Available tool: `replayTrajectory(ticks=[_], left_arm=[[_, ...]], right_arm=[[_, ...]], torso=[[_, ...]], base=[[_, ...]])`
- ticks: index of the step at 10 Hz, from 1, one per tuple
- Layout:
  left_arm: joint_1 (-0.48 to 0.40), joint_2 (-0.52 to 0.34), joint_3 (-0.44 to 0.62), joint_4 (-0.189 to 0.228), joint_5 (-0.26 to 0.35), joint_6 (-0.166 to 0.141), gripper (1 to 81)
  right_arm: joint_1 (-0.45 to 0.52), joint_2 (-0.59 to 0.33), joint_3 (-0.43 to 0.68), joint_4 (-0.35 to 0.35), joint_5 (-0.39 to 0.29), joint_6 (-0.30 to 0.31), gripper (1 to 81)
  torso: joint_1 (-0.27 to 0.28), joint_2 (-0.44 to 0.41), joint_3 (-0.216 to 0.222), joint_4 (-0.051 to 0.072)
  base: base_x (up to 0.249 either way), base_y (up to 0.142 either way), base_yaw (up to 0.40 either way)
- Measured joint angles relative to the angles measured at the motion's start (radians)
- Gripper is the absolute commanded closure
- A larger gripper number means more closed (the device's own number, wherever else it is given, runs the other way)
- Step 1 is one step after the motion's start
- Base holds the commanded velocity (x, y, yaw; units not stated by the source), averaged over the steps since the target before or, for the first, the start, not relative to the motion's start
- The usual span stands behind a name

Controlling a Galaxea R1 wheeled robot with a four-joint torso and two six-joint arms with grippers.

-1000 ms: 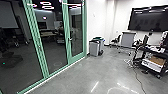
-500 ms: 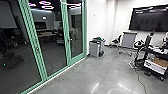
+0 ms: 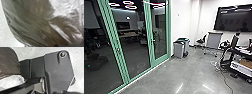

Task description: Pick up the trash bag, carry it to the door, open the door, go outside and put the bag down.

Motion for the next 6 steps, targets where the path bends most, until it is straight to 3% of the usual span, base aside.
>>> replayTrajectory(ticks=[6], left_arm=[[0.003, 0.009, 0.000, 0.000, 0.000, 0.000, 81.1]], right_arm=[[-0.008, 0.003, 0.000, 0.000, 0.008, 0.000, 1.0]], torso=[[0.000, 0.000, 0.000, 0.000]], base=[[0.208, 0.000, 0.000]])
